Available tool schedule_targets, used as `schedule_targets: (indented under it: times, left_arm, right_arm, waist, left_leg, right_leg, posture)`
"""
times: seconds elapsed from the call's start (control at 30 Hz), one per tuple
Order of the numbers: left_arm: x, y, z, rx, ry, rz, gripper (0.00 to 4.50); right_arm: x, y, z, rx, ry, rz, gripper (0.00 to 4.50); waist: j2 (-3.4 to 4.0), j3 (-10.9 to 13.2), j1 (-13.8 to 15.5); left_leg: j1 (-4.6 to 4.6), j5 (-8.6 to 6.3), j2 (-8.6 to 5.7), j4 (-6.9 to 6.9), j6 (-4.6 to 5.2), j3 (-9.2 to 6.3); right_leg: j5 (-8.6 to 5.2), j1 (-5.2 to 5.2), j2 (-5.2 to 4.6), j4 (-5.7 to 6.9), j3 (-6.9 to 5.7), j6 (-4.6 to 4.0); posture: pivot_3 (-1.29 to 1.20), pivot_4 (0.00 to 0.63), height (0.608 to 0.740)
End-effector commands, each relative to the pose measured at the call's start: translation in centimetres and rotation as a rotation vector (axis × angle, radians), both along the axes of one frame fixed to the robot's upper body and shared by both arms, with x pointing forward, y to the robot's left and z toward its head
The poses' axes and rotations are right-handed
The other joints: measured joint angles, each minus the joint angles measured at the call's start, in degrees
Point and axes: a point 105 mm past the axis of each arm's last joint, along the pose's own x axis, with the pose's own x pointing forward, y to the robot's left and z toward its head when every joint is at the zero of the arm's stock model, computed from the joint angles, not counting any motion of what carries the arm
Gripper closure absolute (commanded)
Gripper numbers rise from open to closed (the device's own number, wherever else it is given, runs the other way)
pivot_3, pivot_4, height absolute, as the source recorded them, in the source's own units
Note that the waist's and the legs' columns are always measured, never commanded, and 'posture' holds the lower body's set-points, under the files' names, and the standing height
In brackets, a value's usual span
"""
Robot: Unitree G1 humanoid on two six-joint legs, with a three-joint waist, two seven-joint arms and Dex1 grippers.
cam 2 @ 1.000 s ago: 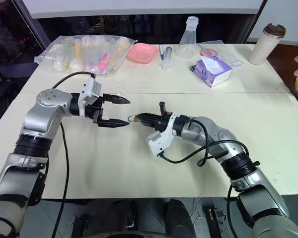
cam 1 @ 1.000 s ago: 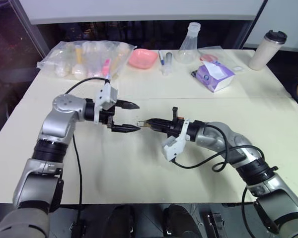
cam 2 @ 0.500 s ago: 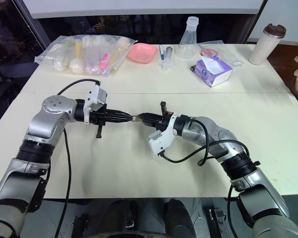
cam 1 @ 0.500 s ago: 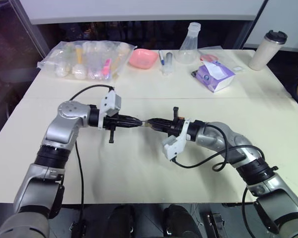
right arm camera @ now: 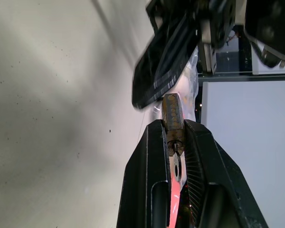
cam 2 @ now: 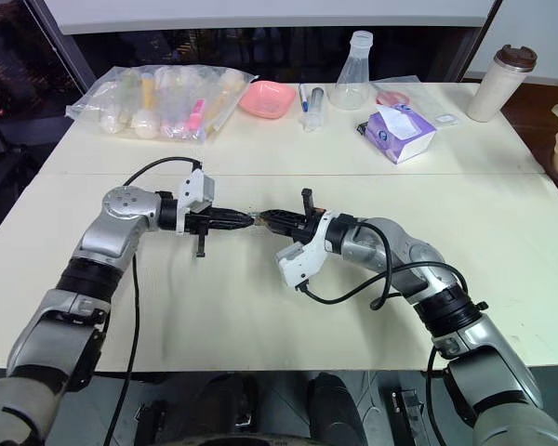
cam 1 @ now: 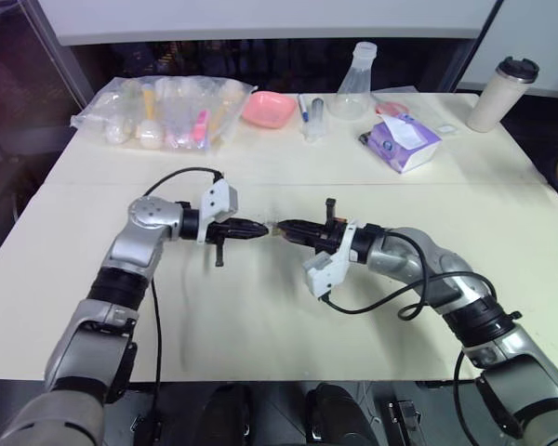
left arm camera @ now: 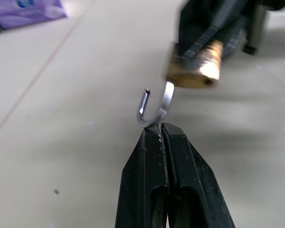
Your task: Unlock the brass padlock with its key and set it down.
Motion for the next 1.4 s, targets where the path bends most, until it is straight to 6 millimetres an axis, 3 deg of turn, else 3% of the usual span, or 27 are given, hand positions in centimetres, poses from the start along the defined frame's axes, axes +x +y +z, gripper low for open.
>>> schedule_targets:
  times: [0.03,0.27,0.43,0.67,0.8,0.93,1.0,1.13,1.23,1.4]
  left_arm:
    - [0.1,0.1,1.9,-0.040,-0.049,-0.005,4.48]
    - [-0.4,2.1,0.5,0.036,-0.014,0.014,4.48]
    - [-0.6,4.3,-0.9,0.115,-0.003,0.063,4.48]
    - [-0.6,4.1,-0.3,0.072,-0.015,0.113,4.48]
    - [-0.8,3.9,-0.2,0.061,-0.030,0.129,4.50]
    - [-1.5,3.7,-0.3,0.046,-0.023,0.133,4.50]
    - [-2.1,3.3,-0.1,0.024,-0.013,0.121,4.50]
    - [-2.7,3.2,0.4,0.015,-0.013,0.120,4.50]
    - [-3.2,3.5,0.6,0.013,0.001,0.129,4.50]
    - [-3.8,4.1,1.1,0.012,0.018,0.152,4.50]
  right_arm:
    - [-0.4,0.2,1.9,0.038,-0.055,0.020,4.50]
    - [-0.2,-0.3,1.5,0.038,-0.032,-0.002,4.50]
    - [1.6,-2.0,0.0,0.027,-0.006,-0.089,4.50]
    - [4.3,-3.6,-3.1,-0.015,0.050,-0.195,4.50]
    - [4.2,-3.8,-3.5,-0.018,0.079,-0.197,2.79]
    - [3.4,-4.3,-3.6,-0.029,0.114,-0.189,0.64]
    - [2.5,-5.3,-3.4,-0.042,0.158,-0.202,0.01]
    - [0.7,-7.4,-1.5,0.015,0.257,-0.268,0.01]
    - [-1.1,-9.2,0.3,0.183,0.481,-0.360,0.01]
    - [-3.5,-10.8,0.9,0.328,0.760,-0.447,0.01]
  waist:
    - [0.00,0.0,0.0]
    - [0.00,0.0,-0.1]
    - [0.00,0.0,0.0]
    - [0.00,0.0,-0.1]
    - [0.00,0.0,-0.4]
    - [0.01,0.0,-0.3]
    - [0.00,0.0,0.1]
    - [0.00,0.0,0.5]
    - [0.01,0.0,0.2]
    - [0.01,0.0,0.0]
  left_leg:
    - [0.00,0.00,0.00,0.00,0.00,0.00]
    - [0.00,0.00,0.02,0.00,0.00,0.00]
    - [0.00,0.00,0.02,-0.01,0.00,0.00]
    - [0.00,0.00,0.00,0.01,0.00,0.01]
    - [0.00,0.00,0.03,-0.02,0.00,0.01]
    - [0.00,0.00,0.04,-0.04,0.00,0.03]
    - [0.00,0.00,0.03,-0.04,0.00,0.03]
    - [0.00,-0.03,0.00,0.02,0.05,-0.05]
    - [0.02,-0.08,0.03,0.03,0.13,-0.09]
    - [0.33,-0.24,0.07,-0.07,0.41,-0.11]
  right_leg:
    - [0.00,0.00,0.00,0.00,0.00,0.00]
    - [0.00,-0.01,0.00,0.00,0.00,0.00]
    - [0.00,-0.01,-0.01,0.00,0.00,0.00]
    - [0.00,-0.01,-0.01,0.01,0.00,0.00]
    - [0.00,-0.05,-0.04,0.02,0.02,0.00]
    - [0.00,-0.06,-0.05,0.03,0.04,0.00]
    - [0.00,-0.06,-0.07,0.03,0.05,0.00]
    - [0.00,0.08,-0.12,-0.04,0.04,0.00]
    - [0.00,0.14,-0.10,-0.04,0.05,0.00]
    - [0.00,0.39,-0.10,-0.07,0.05,-0.01]
  posture:
    - [0.00,0.150,0.715]
    - [0.00,0.150,0.715]
    - [0.00,0.150,0.715]
    - [0.00,0.150,0.715]
    - [0.00,0.150,0.715]
    - [0.00,0.150,0.715]
    - [0.00,0.150,0.715]
    - [0.00,0.150,0.715]
    - [0.00,0.150,0.715]
    - [0.00,0.150,0.715]
